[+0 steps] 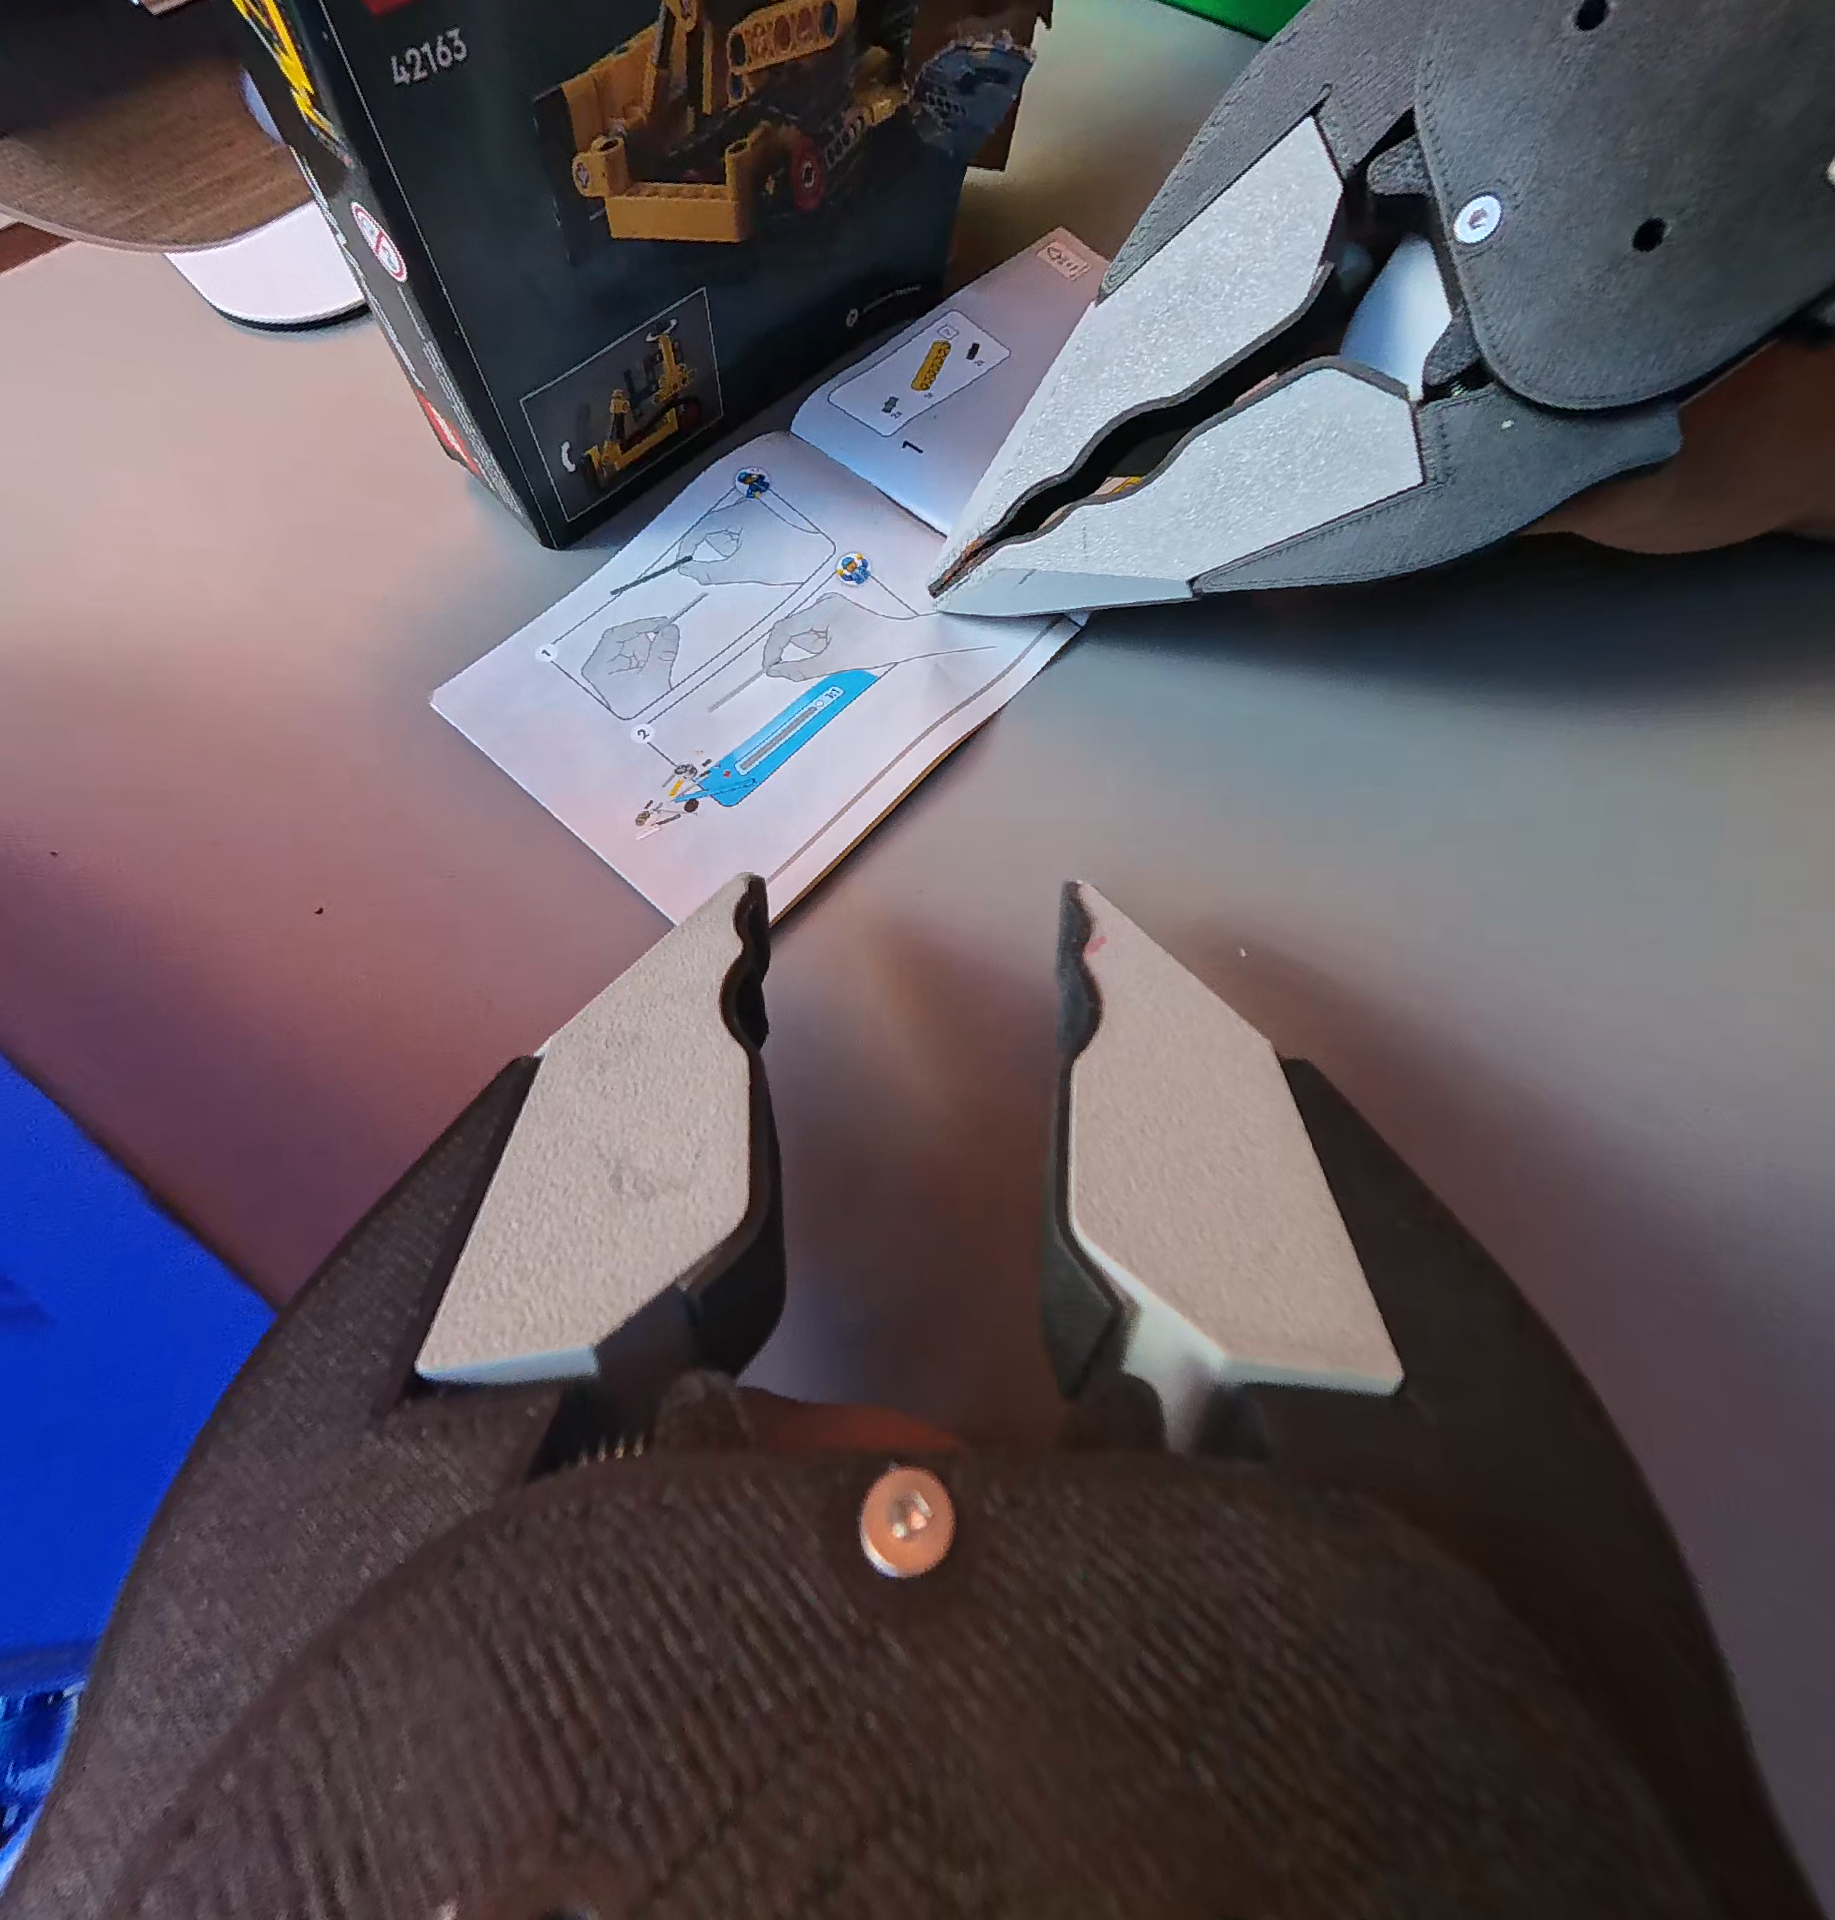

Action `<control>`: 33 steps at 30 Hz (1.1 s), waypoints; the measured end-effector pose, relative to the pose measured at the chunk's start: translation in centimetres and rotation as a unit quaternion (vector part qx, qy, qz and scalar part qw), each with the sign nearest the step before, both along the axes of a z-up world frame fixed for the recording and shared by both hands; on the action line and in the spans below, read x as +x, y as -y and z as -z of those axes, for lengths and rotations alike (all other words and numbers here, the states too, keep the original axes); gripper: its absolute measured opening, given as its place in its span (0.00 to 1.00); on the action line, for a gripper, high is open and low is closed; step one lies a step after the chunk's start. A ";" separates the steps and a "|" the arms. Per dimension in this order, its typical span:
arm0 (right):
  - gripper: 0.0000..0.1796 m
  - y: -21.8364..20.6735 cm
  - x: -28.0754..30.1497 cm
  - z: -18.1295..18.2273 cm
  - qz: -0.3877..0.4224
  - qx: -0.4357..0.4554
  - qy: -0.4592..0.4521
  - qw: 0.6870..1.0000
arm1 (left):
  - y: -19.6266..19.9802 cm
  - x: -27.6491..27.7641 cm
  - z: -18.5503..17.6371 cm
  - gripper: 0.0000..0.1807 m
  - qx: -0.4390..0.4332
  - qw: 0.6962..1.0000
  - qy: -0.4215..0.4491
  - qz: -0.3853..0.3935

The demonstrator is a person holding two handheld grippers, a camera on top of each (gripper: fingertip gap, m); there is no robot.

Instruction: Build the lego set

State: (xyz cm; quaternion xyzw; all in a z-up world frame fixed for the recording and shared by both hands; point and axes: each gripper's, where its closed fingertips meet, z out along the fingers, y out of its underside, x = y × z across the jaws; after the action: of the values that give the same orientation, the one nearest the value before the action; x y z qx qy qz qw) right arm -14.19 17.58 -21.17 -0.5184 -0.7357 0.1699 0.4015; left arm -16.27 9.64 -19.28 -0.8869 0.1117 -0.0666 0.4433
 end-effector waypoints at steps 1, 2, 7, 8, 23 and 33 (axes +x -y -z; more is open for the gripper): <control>0.00 0.0 0.0 0.0 0.000 0.001 0.000 1.000 | 0.0 0.0 0.0 0.30 0.000 1.000 -0.002 0.000; 0.00 0.0 0.0 0.0 0.000 0.002 0.000 1.000 | 0.0 0.0 0.1 0.30 -0.001 1.000 -0.004 0.001; 0.00 0.0 0.0 0.0 0.000 0.001 0.000 1.000 | 0.1 0.1 0.2 0.30 -0.004 1.000 -0.005 0.004; 0.00 0.0 0.0 0.0 0.000 0.001 0.000 1.000 | 0.1 0.1 0.2 0.30 -0.004 1.000 -0.005 0.004; 0.00 0.0 0.0 0.0 0.000 0.002 0.000 1.000 | 0.2 0.1 0.2 0.30 -0.006 1.000 -0.004 0.006; 0.00 0.0 0.0 -0.2 0.001 -0.001 -0.006 1.000 | 0.2 0.2 0.2 0.30 -0.007 1.000 -0.007 0.007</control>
State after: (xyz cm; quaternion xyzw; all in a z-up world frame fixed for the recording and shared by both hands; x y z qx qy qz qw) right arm -14.21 17.58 -20.98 -0.5184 -0.7329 0.1735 0.4050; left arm -16.08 9.45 -19.51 -0.8896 0.1211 -0.0640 0.4356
